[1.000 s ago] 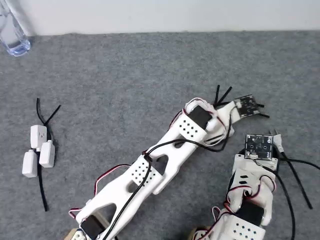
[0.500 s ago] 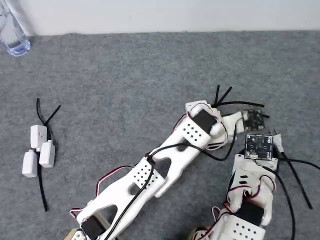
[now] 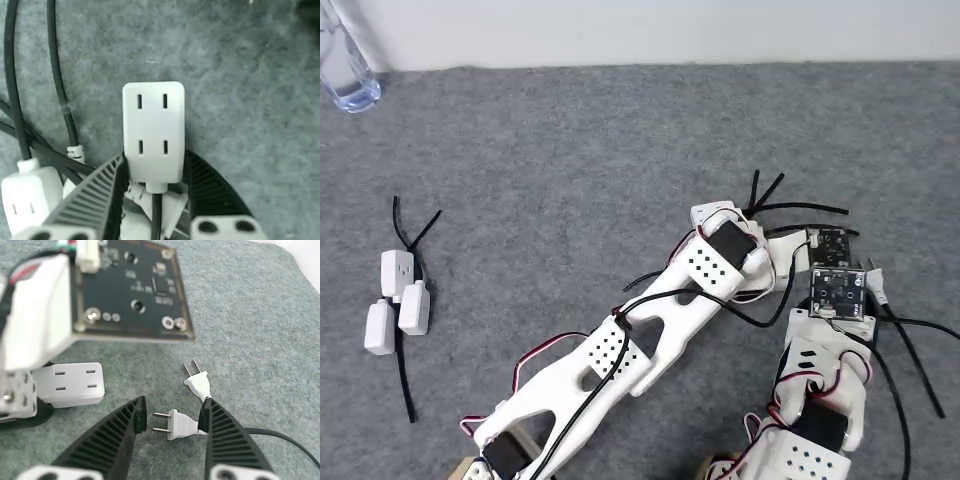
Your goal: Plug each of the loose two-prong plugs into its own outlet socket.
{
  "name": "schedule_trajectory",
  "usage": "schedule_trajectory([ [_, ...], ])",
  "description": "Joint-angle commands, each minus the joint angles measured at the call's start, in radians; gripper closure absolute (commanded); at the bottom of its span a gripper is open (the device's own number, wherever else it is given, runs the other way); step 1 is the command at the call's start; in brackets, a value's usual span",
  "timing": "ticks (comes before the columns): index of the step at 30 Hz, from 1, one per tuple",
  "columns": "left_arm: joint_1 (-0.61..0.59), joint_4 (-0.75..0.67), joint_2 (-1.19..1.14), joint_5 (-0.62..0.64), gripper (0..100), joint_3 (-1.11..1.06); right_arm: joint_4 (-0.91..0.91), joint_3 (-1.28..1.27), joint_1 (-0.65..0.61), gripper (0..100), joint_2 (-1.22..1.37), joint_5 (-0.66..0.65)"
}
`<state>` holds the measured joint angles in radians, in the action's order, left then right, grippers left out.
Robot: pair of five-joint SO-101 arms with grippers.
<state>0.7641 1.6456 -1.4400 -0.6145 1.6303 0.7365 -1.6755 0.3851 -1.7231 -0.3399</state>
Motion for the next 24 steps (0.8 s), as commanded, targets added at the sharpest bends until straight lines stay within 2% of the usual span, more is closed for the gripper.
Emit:
schedule_trajectory([
  [1, -0.008, 0.044, 0.052, -0.014, 99, 0.047, -0.002, -0.012, -0.004, 82.7, -0.007, -0.009],
  [9, -0.035, 0.109, 0.166, -0.012, 99, 0.042, -0.004, -0.012, 0.018, 82.7, -0.013, -0.005],
  [17, -0.046, 0.110, 0.229, 0.043, 99, 0.041, -0.015, -0.012, 0.022, 82.7, -0.013, -0.005],
  [24, -0.095, 0.112, 0.245, 0.041, 99, -0.008, -0.010, -0.012, 0.025, 82.7, -0.015, -0.005],
])
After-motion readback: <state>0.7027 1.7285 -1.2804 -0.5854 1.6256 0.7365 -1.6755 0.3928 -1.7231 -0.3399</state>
